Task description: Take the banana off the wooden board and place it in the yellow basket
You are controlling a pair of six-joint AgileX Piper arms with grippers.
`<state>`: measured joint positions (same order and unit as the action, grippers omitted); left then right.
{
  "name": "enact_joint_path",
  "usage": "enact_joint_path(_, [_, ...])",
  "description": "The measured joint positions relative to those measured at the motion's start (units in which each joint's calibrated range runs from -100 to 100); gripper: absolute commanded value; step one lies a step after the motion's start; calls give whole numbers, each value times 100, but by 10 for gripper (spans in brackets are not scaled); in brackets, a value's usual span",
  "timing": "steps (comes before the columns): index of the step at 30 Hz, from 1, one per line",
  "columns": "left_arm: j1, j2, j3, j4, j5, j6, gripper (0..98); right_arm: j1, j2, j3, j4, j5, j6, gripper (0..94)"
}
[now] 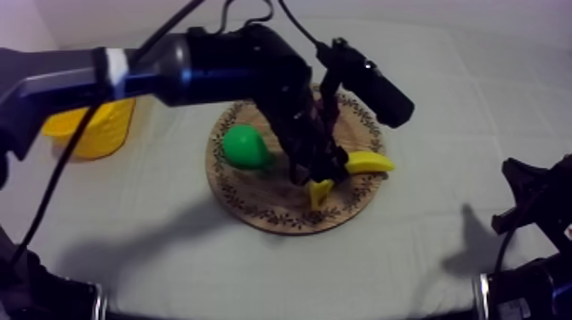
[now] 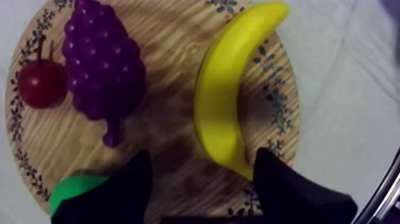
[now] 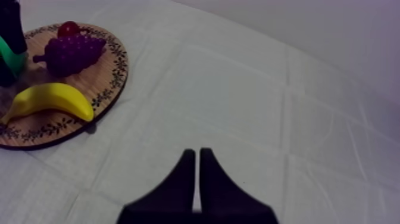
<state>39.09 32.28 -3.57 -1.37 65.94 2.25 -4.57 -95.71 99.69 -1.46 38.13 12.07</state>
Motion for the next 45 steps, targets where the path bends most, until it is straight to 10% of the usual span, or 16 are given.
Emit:
enact_joint_path(28, [102,2259,-3583,-5,3161,357,497,0,0,0,0,-1,0,5])
enact_joint_path(45, [193,2582,-3810,-262,3396,690,242,0,0,0,0,-1,0,5])
